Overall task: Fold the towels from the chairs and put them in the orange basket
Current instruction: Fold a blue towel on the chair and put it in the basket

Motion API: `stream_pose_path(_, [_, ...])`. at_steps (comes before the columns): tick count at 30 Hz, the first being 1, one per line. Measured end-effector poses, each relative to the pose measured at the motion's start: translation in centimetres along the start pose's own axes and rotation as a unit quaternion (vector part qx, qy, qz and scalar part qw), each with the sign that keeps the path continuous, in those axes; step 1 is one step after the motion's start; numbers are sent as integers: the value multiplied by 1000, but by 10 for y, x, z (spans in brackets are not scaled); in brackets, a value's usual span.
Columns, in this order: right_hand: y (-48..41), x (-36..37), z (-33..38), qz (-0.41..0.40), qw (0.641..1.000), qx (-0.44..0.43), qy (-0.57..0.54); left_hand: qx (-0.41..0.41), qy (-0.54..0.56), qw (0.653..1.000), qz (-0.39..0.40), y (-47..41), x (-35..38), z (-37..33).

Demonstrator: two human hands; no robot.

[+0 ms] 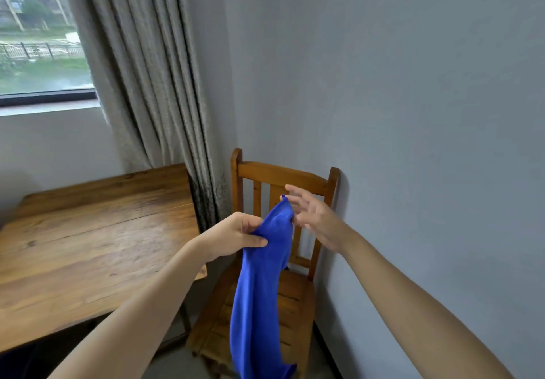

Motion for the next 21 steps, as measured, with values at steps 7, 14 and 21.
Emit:
stream_pose_path(7, [-11, 13, 23, -29, 992, -14, 121, -10, -20, 999, -44, 19, -24, 6])
stream_pose_path(14, [-30, 29, 74, -37, 978, -99, 179, -40, -23, 979, -200, 22, -48, 2])
stream_pose_path(21, [-38, 32, 83, 4, 985, -62, 164, 17, 159, 963, -217, 35, -77, 6])
Point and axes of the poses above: each hand's wrist, its own y-axis away from the middle knuckle, its own x-axis out of the palm, z = x × y, the point moved 3 cm from there along -y, towards the middle knuckle, and after that the axes turned 8 degrees about z, right-handed, at the moved point
